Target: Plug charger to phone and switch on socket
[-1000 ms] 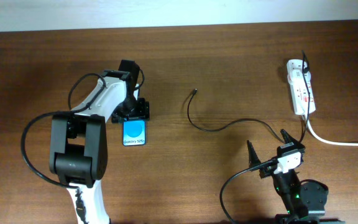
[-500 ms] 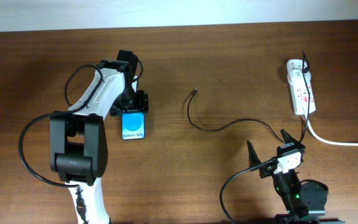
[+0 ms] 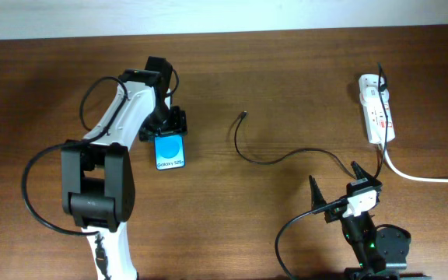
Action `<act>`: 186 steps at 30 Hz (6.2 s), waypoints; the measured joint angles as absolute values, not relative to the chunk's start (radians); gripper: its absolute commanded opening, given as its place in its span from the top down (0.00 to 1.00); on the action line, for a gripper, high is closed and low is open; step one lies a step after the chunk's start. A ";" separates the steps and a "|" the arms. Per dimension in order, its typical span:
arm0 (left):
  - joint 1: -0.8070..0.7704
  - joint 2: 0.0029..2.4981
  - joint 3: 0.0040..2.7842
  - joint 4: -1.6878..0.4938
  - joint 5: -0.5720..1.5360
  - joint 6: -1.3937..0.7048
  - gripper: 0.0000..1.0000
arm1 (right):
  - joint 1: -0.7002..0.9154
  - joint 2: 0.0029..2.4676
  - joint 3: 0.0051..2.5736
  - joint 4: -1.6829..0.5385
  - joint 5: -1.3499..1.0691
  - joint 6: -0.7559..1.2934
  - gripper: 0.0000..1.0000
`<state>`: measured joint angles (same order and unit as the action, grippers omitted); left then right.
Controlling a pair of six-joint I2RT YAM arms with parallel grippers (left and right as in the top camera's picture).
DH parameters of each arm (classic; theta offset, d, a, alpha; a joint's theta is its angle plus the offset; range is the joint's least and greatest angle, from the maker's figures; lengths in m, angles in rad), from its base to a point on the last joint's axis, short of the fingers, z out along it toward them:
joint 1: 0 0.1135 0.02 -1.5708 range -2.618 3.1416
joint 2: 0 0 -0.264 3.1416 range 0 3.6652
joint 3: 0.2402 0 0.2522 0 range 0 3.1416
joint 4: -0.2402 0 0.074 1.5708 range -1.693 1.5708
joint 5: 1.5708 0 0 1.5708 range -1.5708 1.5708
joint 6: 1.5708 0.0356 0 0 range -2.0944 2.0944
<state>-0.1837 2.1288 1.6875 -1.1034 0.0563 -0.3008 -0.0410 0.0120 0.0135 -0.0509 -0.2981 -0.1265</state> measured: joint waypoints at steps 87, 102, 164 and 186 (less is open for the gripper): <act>-0.044 2.136 1.863 -1.261 0.548 -0.966 1.00 | 0.042 1.517 1.064 -0.371 -0.959 0.261 0.15; -0.126 2.136 1.863 -1.265 0.607 -1.222 1.00 | 0.499 1.544 1.064 -0.205 -0.334 0.764 0.40; -0.173 2.136 1.863 -1.384 0.609 -1.144 1.00 | 0.603 1.684 1.064 -0.082 -0.285 0.924 0.78; -0.173 2.136 1.867 -1.388 0.621 -1.137 0.89 | 0.595 1.695 1.073 -0.084 -0.285 0.934 0.96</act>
<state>-0.1730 2.1361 1.8671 -1.3876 0.6212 -1.1366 0.5953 1.6955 1.0725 -0.0845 -0.2852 0.9337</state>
